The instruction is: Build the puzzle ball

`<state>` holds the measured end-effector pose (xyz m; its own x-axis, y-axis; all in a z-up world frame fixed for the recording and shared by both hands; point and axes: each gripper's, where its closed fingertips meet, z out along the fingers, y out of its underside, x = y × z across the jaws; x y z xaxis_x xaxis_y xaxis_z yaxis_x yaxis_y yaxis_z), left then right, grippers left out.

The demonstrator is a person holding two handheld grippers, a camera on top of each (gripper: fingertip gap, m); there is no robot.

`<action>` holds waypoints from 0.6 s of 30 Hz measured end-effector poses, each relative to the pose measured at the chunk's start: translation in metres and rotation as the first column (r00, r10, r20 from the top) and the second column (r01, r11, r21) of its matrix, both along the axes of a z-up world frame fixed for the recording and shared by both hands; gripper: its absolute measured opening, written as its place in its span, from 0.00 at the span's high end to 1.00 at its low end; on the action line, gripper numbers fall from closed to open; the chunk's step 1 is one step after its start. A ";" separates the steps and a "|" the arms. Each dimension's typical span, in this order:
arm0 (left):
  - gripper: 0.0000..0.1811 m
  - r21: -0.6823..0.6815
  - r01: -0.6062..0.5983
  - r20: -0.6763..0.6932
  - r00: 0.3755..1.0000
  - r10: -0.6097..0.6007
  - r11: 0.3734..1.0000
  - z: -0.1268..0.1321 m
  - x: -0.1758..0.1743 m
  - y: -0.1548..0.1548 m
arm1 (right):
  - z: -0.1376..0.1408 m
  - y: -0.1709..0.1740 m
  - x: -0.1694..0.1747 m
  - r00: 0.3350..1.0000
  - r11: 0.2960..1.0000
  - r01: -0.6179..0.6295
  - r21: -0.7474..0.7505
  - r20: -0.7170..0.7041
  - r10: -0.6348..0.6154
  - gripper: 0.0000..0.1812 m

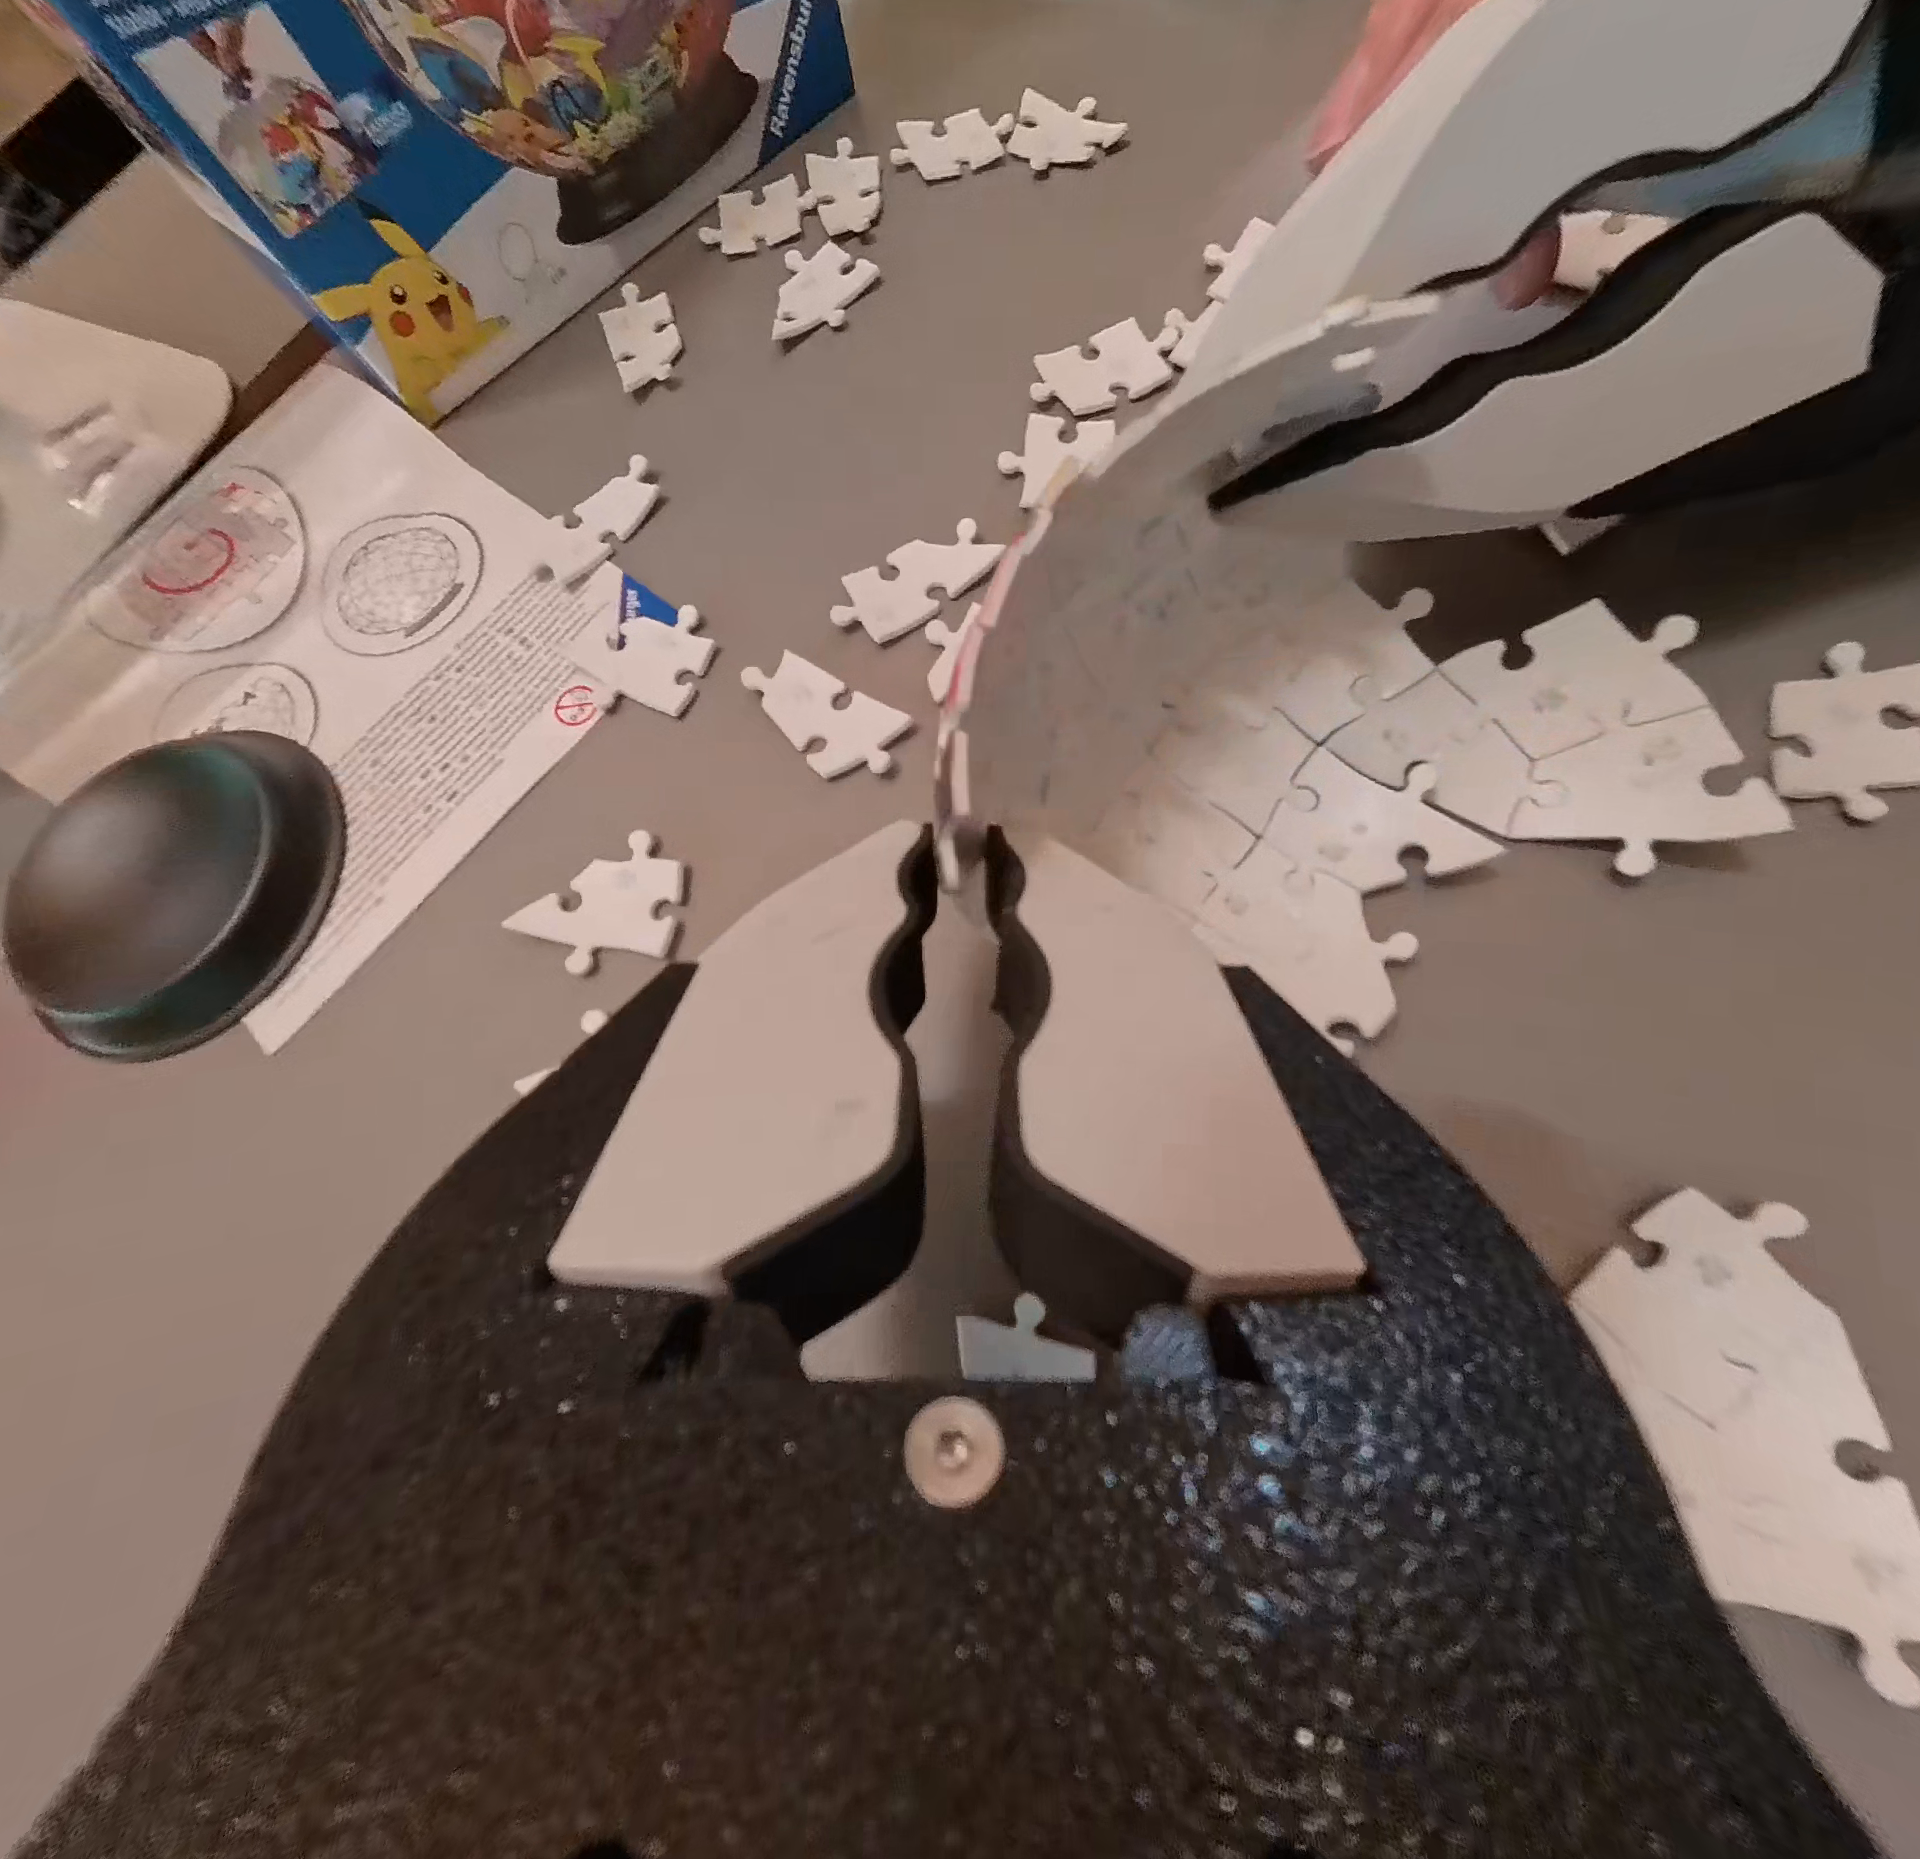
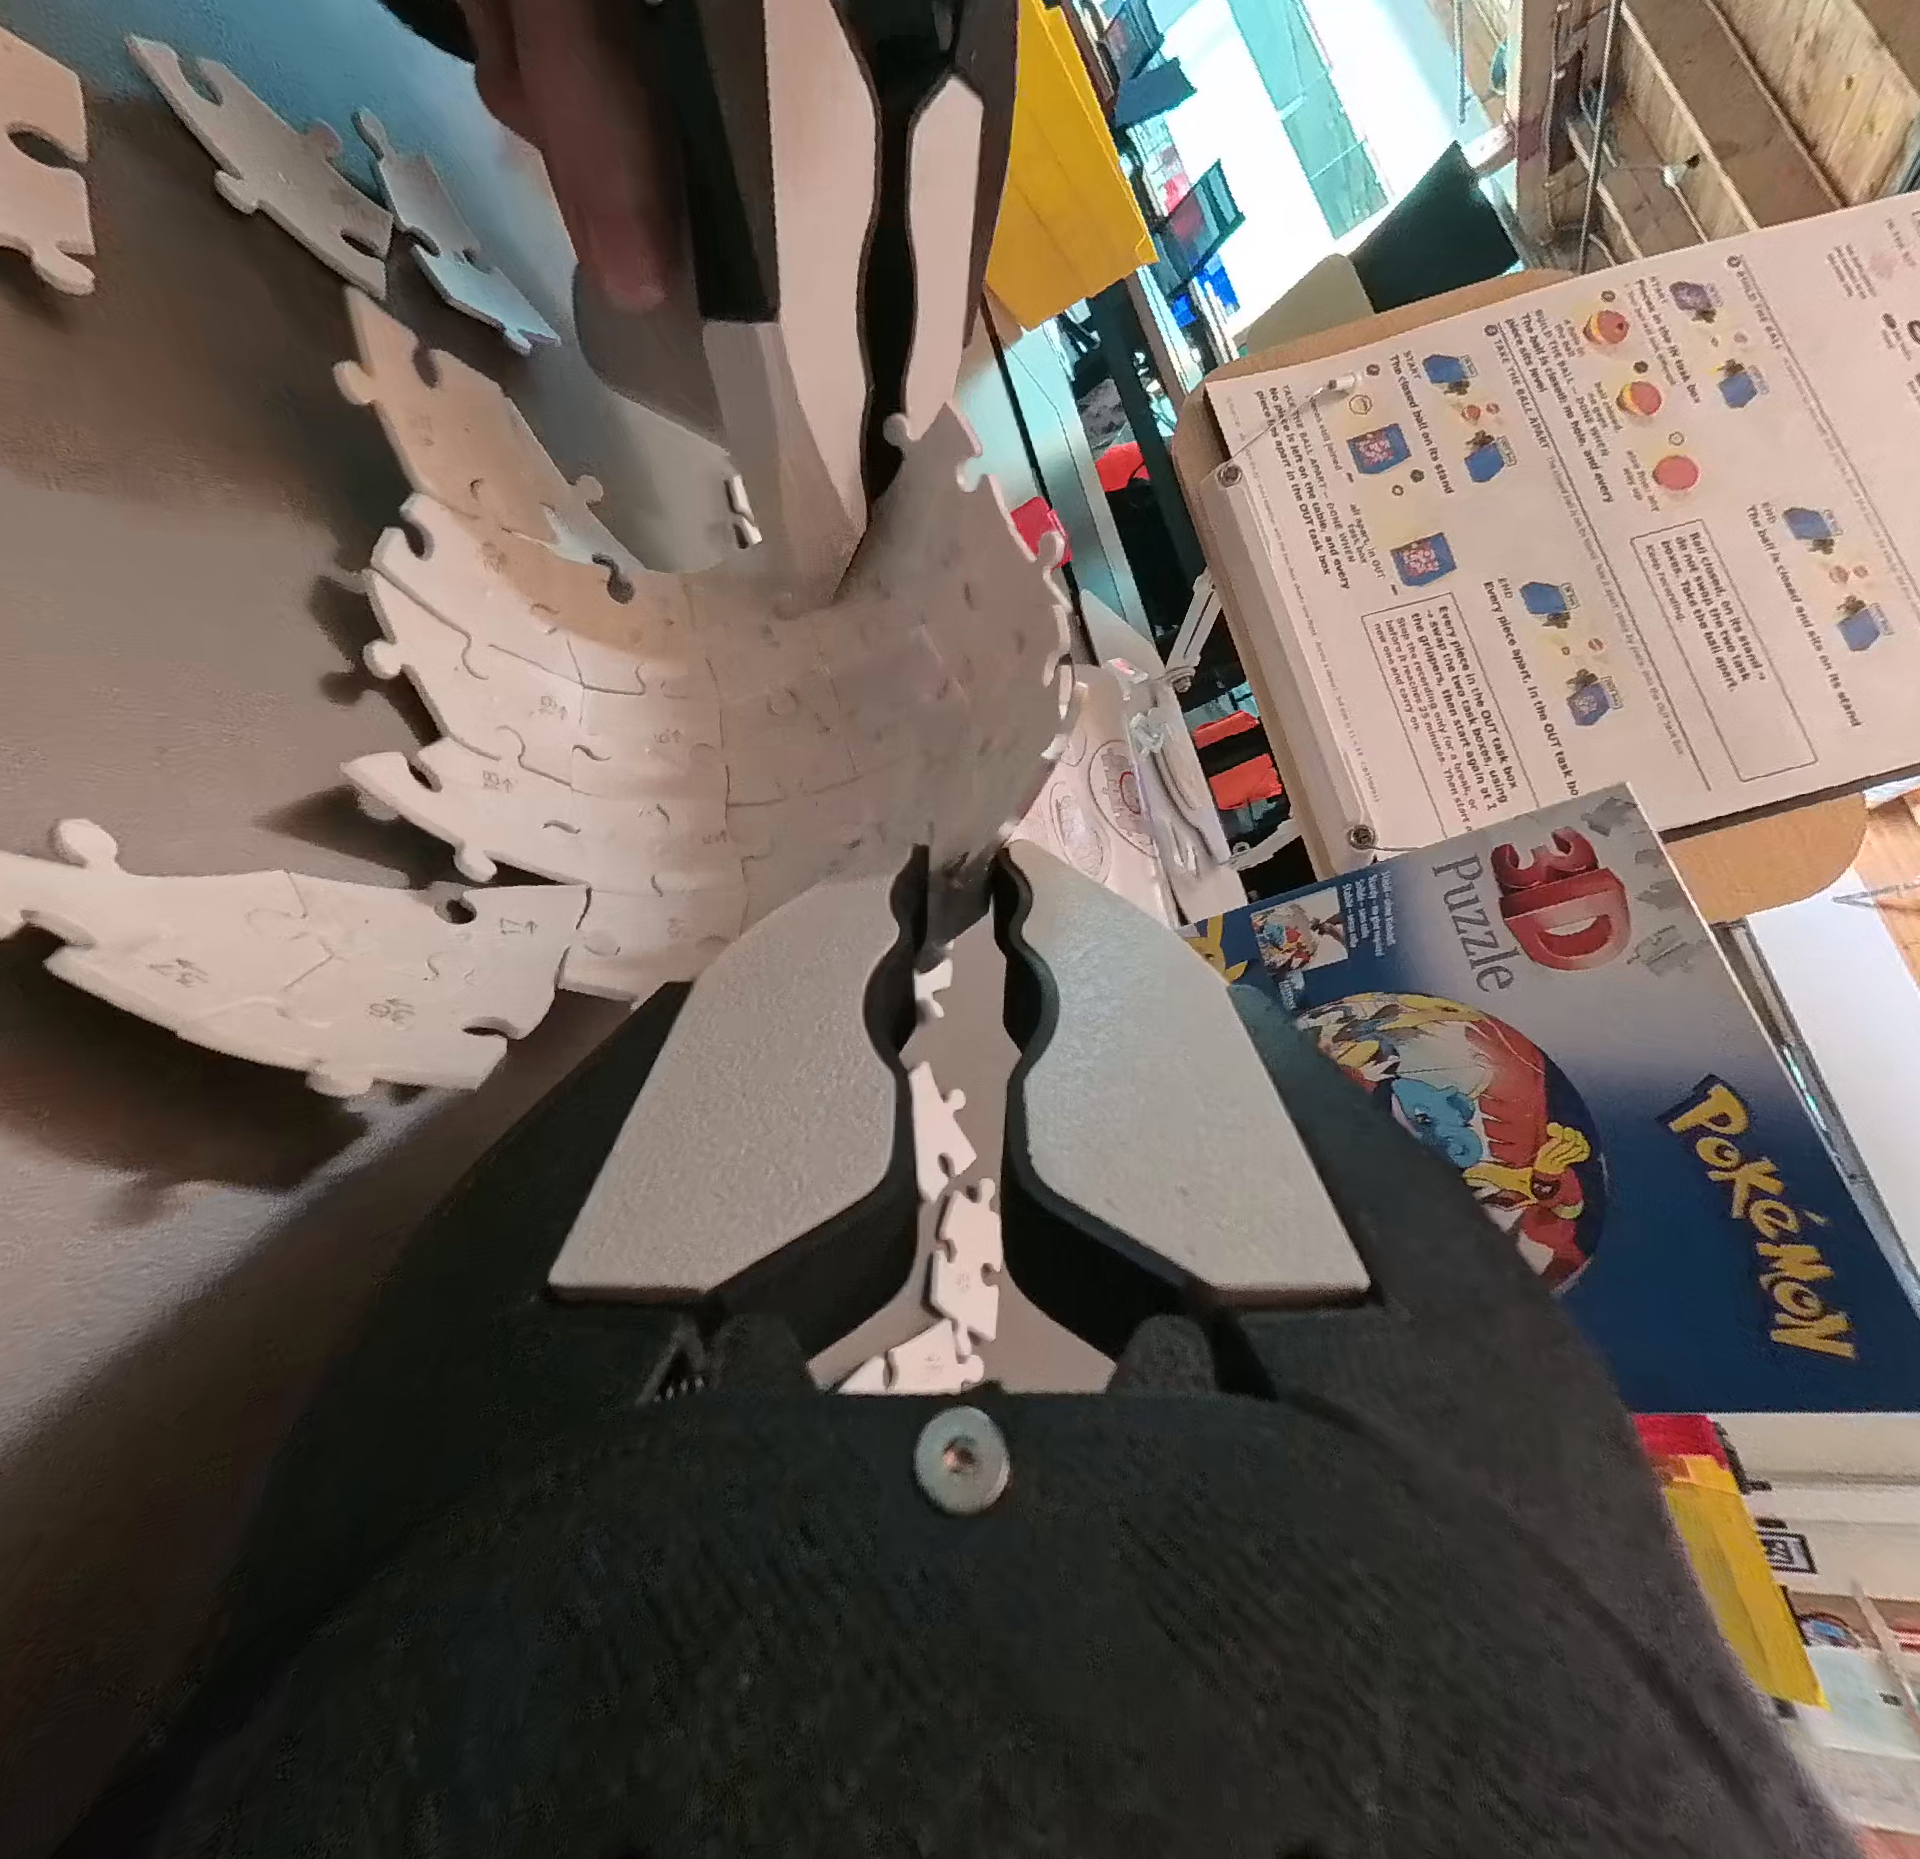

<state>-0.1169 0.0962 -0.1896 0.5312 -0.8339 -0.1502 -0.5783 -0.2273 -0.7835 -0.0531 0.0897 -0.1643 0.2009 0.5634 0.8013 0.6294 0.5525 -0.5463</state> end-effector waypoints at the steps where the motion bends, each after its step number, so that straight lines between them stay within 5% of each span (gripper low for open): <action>1: 0.96 0.021 0.005 -0.009 1.000 -0.005 1.000 0.001 0.000 0.000 | -0.002 0.000 0.001 1.000 1.000 -0.004 -0.012 0.004 0.004 0.92; 9: 0.96 0.223 0.006 -0.112 0.994 0.020 0.975 0.014 0.003 -0.005 | 0.006 -0.011 0.002 0.996 0.979 -0.076 -0.190 -0.055 0.066 0.78; 18: 0.95 0.414 0.061 -0.233 0.972 0.041 0.908 0.024 0.010 -0.008 | 0.021 -0.012 0.001 0.993 0.989 -0.081 -0.126 -0.096 0.069 0.94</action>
<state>-0.1070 0.0880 -0.1660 0.4309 -0.6729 -0.6013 -0.7551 0.0960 -0.6486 -0.0516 0.0777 -0.1435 0.2232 0.6777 0.7007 0.5329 0.5170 -0.6698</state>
